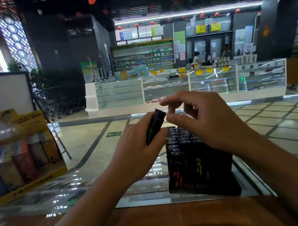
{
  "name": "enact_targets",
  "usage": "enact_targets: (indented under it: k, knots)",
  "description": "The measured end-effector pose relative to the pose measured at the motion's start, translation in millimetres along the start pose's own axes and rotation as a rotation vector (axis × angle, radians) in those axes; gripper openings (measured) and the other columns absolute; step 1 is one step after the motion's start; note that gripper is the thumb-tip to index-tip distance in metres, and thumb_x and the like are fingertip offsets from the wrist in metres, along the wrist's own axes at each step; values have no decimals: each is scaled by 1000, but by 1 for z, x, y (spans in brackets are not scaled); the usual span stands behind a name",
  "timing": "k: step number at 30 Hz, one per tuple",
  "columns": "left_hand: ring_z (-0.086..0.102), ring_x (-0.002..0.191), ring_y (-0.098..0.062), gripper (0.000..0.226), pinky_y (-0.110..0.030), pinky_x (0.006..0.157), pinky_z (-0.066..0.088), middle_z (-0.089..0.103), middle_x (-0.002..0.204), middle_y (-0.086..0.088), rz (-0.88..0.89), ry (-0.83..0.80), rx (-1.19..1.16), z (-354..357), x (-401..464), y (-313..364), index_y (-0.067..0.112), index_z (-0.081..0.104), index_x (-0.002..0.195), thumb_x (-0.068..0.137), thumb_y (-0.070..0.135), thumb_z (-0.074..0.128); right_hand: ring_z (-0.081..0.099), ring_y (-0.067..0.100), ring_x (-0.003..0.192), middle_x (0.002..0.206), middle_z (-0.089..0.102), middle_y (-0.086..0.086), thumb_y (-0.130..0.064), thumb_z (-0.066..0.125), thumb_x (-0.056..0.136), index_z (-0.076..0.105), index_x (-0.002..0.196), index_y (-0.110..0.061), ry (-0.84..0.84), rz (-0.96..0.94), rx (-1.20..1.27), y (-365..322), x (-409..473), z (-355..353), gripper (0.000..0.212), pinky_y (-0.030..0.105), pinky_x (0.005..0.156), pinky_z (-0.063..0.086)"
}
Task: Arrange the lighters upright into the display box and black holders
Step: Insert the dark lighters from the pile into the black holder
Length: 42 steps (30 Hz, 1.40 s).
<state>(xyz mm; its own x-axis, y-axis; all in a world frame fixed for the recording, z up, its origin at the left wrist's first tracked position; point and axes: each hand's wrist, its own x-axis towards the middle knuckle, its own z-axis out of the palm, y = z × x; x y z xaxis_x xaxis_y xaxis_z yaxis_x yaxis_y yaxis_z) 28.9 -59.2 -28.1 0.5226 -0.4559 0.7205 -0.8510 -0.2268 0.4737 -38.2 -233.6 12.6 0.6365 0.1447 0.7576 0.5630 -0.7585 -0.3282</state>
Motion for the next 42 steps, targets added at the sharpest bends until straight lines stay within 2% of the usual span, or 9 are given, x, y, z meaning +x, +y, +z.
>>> enact_targets:
  k: [6, 9, 16, 21, 27, 30, 35, 39, 42]
  knots:
    - [54, 55, -22, 34, -53, 53, 44, 59, 64, -4, 59, -59, -12, -3, -1, 3, 22, 56, 79, 91, 46, 36, 51, -2, 69, 80, 56, -19, -22, 67, 92, 64, 97, -24, -63, -90, -39, -8, 1, 5, 7, 11, 62, 35]
    - [54, 59, -24, 26, -51, 56, 44, 60, 67, -5, 73, -16, -62, -7, 1, 3, 25, 59, 92, 91, 43, 40, 47, 5, 61, 70, 53, -11, -29, 63, 91, 61, 92, -26, 37, 63, 172, -8, 0, 3, 4, 25, 58, 41]
    - [51, 54, -20, 39, -46, 52, 42, 56, 62, -1, 83, -34, -6, -5, -1, 5, 16, 64, 90, 91, 48, 43, 44, 4, 51, 67, 57, 1, -6, 56, 98, 58, 102, -18, 191, 167, 512, -10, 3, -4, 14, 16, 50, 37]
    - [50, 54, -19, 36, -47, 51, 43, 53, 61, 2, 110, -60, 42, -5, 0, 2, 21, 63, 90, 93, 51, 43, 44, 8, 51, 84, 63, 11, -7, 56, 98, 56, 112, -26, 133, 104, 479, -5, 1, -5, 23, 19, 51, 37]
    - [58, 60, -22, 28, -46, 57, 48, 60, 65, -2, 50, -37, -1, -3, 2, -3, 24, 62, 100, 95, 45, 44, 46, 2, 53, 69, 63, -6, -8, 60, 96, 57, 115, -18, 191, 145, 327, 3, -4, -10, 22, 16, 55, 36]
    - [59, 61, -17, 9, -39, 60, 48, 63, 65, 0, -78, -26, 17, 1, 4, -19, 25, 63, 103, 96, 27, 57, 51, 12, 61, 76, 66, -8, -13, 65, 94, 60, 111, -21, 160, 189, 251, 8, -13, -20, 20, 23, 59, 41]
    - [63, 65, -5, 16, -30, 63, 51, 68, 73, 7, -188, -235, 132, 11, -1, -34, 23, 64, 106, 91, 23, 69, 56, 31, 68, 84, 67, -12, -17, 69, 90, 62, 106, -24, 148, 200, 130, 5, -43, -24, 18, 29, 59, 46]
    - [65, 75, -5, 18, -22, 67, 50, 68, 85, 9, -165, -351, 166, 15, -7, -35, 22, 62, 110, 93, 24, 68, 47, 15, 55, 79, 61, -14, -20, 70, 90, 57, 110, -30, 156, 199, 58, 7, -63, -19, 26, 28, 54, 42]
    - [64, 81, -4, 24, -17, 67, 47, 69, 92, 8, -149, -379, 214, 17, -10, -33, 22, 61, 116, 93, 25, 67, 59, 7, 68, 87, 63, -14, -28, 70, 90, 56, 108, -31, 120, 140, -40, 4, -70, -13, 23, 30, 63, 54]
